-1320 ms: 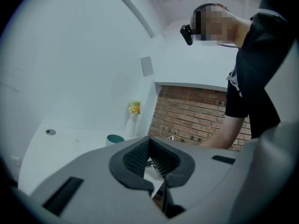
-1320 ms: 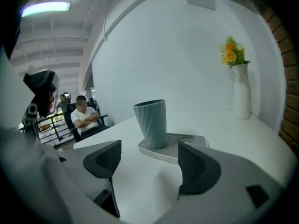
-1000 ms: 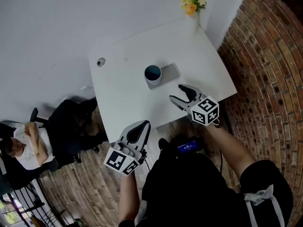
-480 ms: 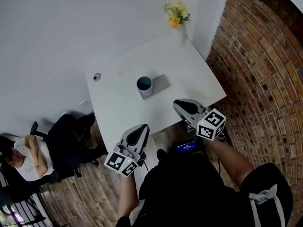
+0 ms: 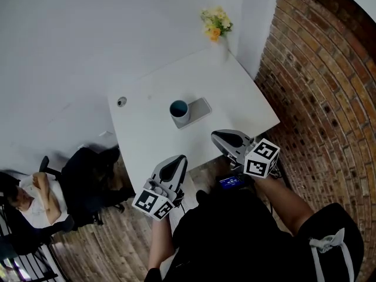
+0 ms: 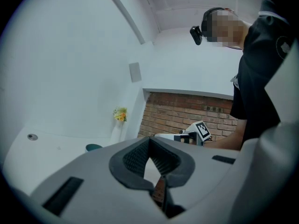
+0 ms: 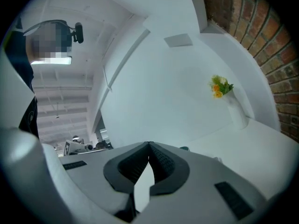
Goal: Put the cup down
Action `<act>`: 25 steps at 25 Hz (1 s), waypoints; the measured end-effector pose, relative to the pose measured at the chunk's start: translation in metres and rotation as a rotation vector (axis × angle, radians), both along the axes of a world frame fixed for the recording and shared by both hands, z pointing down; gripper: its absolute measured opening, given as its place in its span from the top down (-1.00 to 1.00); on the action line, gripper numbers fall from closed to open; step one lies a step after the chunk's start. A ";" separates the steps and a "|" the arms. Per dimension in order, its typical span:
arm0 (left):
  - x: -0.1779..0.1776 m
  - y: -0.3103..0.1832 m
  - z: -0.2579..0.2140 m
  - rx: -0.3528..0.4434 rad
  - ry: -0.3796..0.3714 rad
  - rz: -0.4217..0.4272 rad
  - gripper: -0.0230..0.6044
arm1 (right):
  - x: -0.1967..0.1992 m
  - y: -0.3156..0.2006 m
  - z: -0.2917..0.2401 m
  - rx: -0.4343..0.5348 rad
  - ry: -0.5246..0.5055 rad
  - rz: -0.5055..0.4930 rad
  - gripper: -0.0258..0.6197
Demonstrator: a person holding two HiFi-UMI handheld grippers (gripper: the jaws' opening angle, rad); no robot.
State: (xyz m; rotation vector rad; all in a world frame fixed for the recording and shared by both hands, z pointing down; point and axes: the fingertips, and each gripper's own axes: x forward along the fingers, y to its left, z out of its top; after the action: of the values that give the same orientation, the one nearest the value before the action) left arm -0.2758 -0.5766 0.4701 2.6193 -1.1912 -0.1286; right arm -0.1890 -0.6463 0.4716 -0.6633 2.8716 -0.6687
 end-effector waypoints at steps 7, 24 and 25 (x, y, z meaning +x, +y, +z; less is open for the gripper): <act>-0.008 0.000 0.001 -0.006 -0.004 -0.017 0.90 | -0.007 -0.001 -0.001 0.014 0.015 -0.014 0.88; -0.012 0.002 0.000 0.000 0.004 -0.027 0.90 | -0.011 0.000 -0.008 0.041 0.026 -0.010 0.88; -0.012 0.002 0.000 0.001 0.004 -0.026 0.90 | -0.010 0.000 -0.009 0.040 0.024 -0.007 0.88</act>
State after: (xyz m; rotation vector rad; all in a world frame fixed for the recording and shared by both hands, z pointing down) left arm -0.2879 -0.5749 0.4698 2.6034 -1.2242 -0.1393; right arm -0.1992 -0.6464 0.4631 -0.6606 2.9027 -0.6072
